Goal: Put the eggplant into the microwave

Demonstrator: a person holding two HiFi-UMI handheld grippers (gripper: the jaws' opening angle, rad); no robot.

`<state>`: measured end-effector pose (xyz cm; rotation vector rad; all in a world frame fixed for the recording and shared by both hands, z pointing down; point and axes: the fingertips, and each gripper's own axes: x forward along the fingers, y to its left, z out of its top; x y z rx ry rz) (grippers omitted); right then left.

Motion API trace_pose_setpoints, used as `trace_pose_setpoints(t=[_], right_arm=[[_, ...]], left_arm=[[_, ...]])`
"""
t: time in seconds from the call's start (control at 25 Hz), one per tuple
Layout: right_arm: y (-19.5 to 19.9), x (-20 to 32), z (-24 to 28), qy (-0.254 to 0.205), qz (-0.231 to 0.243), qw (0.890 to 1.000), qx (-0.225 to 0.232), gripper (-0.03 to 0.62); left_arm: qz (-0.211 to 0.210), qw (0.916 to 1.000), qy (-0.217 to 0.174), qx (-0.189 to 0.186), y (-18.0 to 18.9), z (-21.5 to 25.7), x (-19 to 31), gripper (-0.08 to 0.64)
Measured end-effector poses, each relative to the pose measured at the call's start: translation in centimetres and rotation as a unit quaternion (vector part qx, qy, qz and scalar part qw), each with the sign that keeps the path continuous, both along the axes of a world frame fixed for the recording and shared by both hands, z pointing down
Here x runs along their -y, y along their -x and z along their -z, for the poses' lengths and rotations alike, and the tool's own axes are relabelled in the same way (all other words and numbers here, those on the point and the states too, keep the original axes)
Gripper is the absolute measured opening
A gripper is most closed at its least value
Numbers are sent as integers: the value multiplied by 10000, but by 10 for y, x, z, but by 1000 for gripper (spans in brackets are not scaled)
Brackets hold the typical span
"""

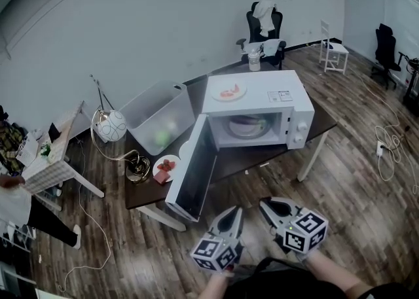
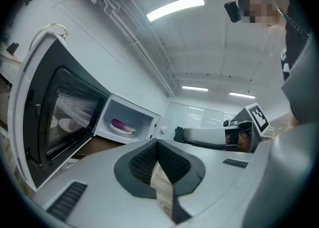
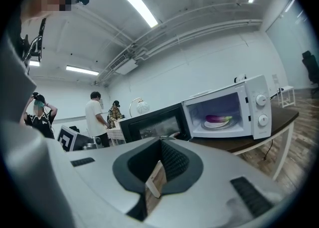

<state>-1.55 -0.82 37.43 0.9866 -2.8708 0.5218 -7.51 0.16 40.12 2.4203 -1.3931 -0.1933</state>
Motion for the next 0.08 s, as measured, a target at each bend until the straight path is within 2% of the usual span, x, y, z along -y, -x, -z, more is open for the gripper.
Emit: trace_pose_setpoints(t=[0.08], right_arm=[[4,0,1,-12,28,10000,-2,-1]], left_arm=[[48,10000,41,-24,5,-2,1,-6]])
